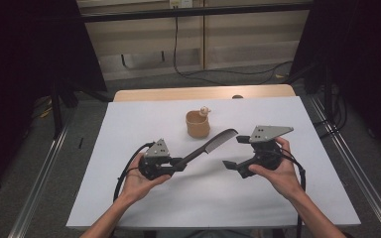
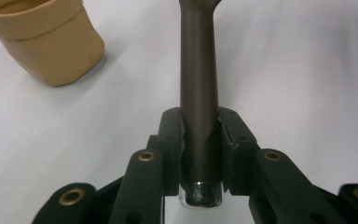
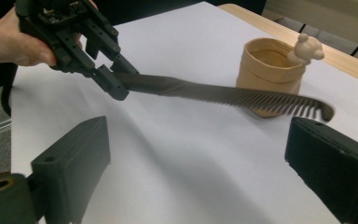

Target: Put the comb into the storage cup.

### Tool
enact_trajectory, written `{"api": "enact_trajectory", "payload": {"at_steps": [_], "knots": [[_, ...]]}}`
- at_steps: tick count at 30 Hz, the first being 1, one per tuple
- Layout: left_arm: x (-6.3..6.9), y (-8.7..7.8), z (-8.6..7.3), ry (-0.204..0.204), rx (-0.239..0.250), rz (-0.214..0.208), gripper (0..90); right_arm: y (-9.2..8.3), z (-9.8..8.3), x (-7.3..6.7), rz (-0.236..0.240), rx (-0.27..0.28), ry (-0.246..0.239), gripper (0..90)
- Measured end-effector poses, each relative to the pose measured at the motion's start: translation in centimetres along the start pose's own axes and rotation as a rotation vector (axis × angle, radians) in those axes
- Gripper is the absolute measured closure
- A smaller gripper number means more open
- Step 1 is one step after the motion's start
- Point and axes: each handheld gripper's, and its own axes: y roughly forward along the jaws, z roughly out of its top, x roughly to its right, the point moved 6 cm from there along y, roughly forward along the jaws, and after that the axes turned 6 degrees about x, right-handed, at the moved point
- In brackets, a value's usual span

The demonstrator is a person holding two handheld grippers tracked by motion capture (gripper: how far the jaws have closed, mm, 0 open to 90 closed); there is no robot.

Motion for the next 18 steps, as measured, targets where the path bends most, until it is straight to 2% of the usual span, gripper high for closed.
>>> {"api": "enact_trajectory", "payload": {"at_steps": [5,9,10,12,15,16,18], "knots": [[0.0,-0.3,0.1,-0.015,0.023,0.0,72.8,0.1,0.0,-0.5,0.01,0.04,0.009,3.5],[0.2,-0.6,0.4,-0.022,0.061,0.005,72.9,0.5,-0.3,-0.7,-0.013,0.06,0.011,3.6],[0.3,-0.7,0.4,-0.014,0.057,0.003,72.8,0.6,-0.4,-0.7,-0.017,0.064,0.014,3.6],[0.4,-0.7,0.5,-0.022,0.08,0.003,72.8,0.8,-0.6,-0.8,-0.016,0.078,0.034,3.7],[0.4,-0.8,0.8,-0.033,0.099,0.001,72.9,1.1,-1.0,-0.5,-0.047,0.088,0.072,3.8],[0.4,-0.9,0.9,-0.045,0.108,-0.004,72.8,1.2,-1.2,-0.4,-0.044,0.103,0.091,3.8],[0.4,-1.0,1.1,-0.044,0.119,-0.005,72.8,1.5,-1.5,-0.4,-0.031,0.122,0.124,4.2]]}}
